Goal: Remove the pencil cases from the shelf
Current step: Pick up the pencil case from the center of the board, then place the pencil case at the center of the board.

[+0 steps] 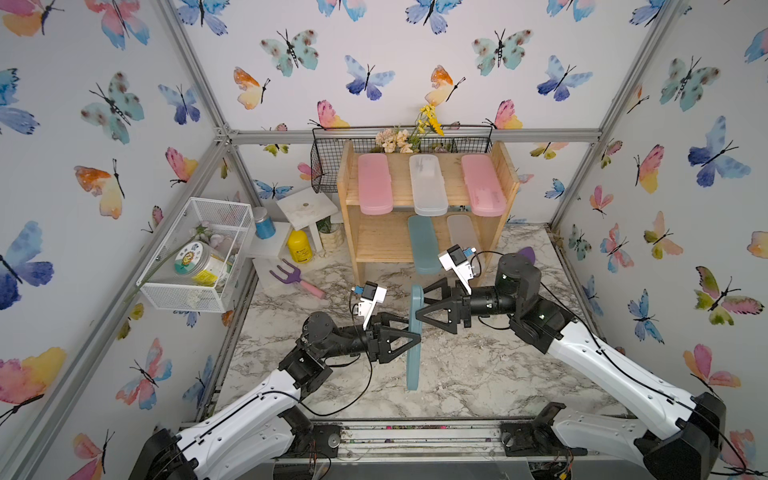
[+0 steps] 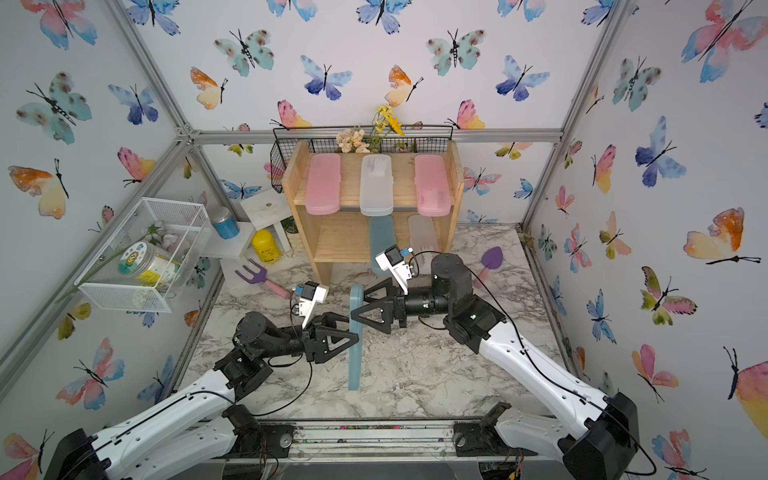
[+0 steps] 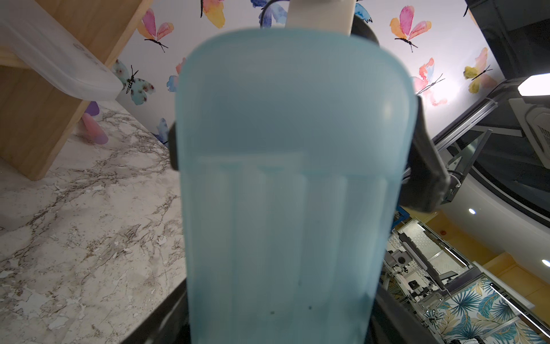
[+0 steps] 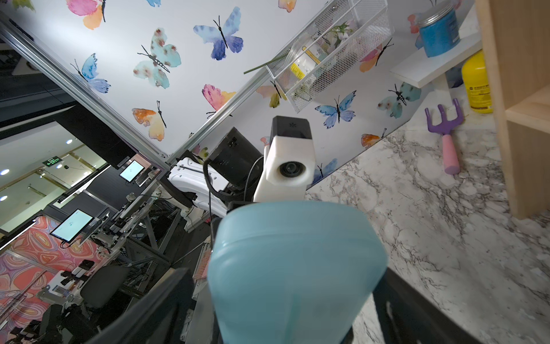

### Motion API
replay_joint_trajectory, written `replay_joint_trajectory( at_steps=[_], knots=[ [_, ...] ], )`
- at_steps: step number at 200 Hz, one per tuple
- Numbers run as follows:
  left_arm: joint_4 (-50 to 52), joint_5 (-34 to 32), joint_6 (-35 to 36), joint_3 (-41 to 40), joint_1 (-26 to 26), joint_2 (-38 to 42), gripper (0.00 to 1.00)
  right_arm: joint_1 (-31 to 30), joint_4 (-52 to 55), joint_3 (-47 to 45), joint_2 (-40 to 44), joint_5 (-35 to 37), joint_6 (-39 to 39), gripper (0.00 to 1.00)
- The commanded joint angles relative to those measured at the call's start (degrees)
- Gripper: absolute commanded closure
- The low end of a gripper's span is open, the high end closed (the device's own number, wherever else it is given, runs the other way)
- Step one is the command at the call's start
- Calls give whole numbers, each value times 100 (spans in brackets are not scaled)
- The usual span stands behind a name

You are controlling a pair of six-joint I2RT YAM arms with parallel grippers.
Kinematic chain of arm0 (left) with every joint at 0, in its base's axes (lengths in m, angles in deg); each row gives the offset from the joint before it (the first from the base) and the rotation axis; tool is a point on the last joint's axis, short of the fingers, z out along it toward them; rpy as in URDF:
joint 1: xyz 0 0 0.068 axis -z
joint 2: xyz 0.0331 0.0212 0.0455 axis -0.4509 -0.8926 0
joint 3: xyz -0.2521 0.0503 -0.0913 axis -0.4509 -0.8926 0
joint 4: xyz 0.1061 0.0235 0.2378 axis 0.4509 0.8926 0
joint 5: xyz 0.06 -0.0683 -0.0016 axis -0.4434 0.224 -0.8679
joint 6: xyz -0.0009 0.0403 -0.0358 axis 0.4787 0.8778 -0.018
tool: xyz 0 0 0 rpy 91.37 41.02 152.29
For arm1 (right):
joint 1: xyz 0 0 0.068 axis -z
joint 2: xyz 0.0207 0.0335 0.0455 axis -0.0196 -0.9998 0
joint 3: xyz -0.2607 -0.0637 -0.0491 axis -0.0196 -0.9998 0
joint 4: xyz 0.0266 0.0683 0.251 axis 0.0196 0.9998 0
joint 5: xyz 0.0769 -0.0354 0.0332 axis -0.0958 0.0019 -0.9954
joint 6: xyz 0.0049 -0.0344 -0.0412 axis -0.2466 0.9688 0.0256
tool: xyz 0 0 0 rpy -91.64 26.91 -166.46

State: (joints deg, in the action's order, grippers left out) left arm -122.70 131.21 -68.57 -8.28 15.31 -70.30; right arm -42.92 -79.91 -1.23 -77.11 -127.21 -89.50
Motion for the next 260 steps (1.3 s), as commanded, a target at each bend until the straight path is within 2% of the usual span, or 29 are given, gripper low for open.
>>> replay_joint_trajectory(
  at_steps=[1,60,105,128,138,148,169,204,220,244,260],
  knots=[
    [-210,136,27,83,-1,36,26,-74,-245,-52,8,92,-4,1],
    [-222,114,36,78,-1,-14,26,-87,-544,-224,1,4,-187,1],
    [-244,118,49,53,-1,-39,25,-133,-561,-238,-58,-22,-220,15],
    [-244,86,50,23,-1,-24,22,-135,-528,-281,-43,51,-213,26],
    [-214,51,56,19,-1,-4,19,-135,-437,-271,-32,107,-180,28],
    [-101,-5,104,29,-1,11,11,-136,-227,-230,-10,221,-78,28],
    [528,-354,375,137,-1,122,0,-135,619,-50,72,844,298,27],
    [2309,-1495,1003,472,-1,303,1,-118,2713,431,-19,2364,1056,23],
    [3105,-2451,1169,628,-1,405,1,-59,3649,569,-149,3212,1233,23],
    [3952,-3554,1234,735,-7,565,1,165,4686,386,-365,4247,1300,23],
    [4151,-3916,1230,686,-5,641,1,481,5004,37,-525,4549,1324,22]
  ],
)
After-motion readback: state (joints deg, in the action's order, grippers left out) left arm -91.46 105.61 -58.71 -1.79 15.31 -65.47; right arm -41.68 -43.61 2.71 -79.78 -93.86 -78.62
